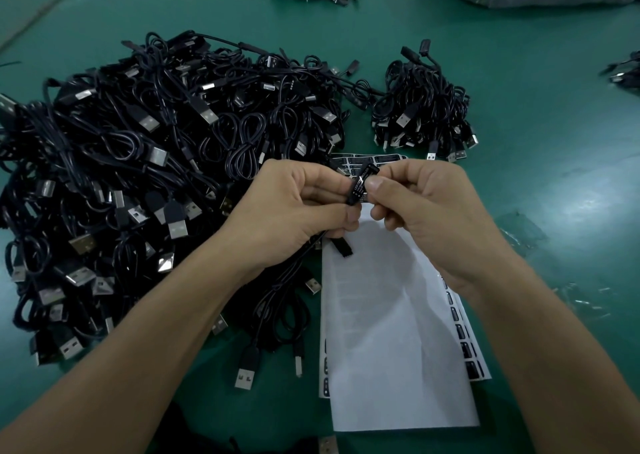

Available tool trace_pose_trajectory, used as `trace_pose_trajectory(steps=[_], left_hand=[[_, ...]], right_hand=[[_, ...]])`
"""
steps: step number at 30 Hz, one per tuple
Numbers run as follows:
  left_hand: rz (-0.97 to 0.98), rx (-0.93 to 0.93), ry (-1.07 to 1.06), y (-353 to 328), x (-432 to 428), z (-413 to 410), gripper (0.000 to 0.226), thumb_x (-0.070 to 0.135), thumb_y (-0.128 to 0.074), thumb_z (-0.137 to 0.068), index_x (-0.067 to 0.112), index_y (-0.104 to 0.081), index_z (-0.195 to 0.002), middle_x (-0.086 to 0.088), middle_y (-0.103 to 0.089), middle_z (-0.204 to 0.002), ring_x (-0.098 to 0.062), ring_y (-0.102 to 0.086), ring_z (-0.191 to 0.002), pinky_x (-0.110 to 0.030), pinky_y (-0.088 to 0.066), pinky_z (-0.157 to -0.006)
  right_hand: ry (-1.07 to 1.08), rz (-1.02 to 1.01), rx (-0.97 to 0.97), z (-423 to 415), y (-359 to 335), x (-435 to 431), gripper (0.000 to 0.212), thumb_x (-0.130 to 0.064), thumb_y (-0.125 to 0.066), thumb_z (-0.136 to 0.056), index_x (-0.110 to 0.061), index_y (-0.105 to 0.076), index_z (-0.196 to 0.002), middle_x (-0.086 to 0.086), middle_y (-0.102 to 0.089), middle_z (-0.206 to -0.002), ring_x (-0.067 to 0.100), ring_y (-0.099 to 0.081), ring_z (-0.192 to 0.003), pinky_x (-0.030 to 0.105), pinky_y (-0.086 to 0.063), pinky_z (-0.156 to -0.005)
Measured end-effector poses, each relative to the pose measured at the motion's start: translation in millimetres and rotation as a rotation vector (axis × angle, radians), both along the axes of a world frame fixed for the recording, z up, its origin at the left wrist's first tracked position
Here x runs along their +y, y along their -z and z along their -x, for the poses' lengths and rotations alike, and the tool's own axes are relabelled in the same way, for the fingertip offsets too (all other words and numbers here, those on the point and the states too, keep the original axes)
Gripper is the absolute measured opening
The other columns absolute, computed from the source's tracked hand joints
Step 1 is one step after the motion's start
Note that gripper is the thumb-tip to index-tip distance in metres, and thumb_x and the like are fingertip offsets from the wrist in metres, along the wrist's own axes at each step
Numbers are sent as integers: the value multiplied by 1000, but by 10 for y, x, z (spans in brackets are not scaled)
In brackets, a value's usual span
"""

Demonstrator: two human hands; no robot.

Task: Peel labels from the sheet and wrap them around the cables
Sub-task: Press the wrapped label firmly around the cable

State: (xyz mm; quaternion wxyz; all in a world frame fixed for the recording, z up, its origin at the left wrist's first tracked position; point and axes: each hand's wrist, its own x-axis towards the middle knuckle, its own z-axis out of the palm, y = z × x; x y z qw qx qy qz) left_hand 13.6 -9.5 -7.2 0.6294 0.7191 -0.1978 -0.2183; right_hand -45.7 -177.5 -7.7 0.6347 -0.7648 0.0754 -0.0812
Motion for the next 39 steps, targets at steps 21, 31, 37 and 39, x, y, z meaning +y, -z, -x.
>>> trace_pose_trajectory(steps=[21, 31, 37, 39], left_hand=[[-19, -8, 0, -21, -3, 5, 21, -3, -79, -80, 3, -75, -99, -12, -77, -82, -13, -74, -68, -19, -57, -63], [-14, -4, -1, -15, -11, 8, 19, -4, -78, -80, 2, -75, -97, -12, -77, -81, -12, -73, -66, -19, -56, -62], [-6, -3, 6, -14, -12, 14, 19, -4, -78, -80, 2, -75, -97, -13, -77, -81, -11, -71, -65, -18, -55, -61], [-3, -2, 7, -16, -9, 14, 18, -3, -78, -80, 2, -75, -97, -13, -77, -81, -11, -72, -65, -18, -55, -61]], right_hand=[[15, -3, 4, -2, -5, 12, 19, -12, -66, -95, -18, -68, -78, -9, -64, -60, 4, -59, -60, 17, -48, -57], [36, 4, 13, -1, -5, 25, 18, -13, -66, -95, -17, -69, -78, -6, -64, -61, 5, -59, -60, 17, -48, -57], [47, -3, 13, 0, 1, 30, 17, -14, -67, -95, -18, -69, -78, -5, -65, -62, 5, -59, -61, 18, -48, -57], [49, 1, 9, 0, 1, 35, 17, -13, -67, -95, -18, -69, -78, -6, -65, -61, 4, -59, -60, 17, -48, -56]])
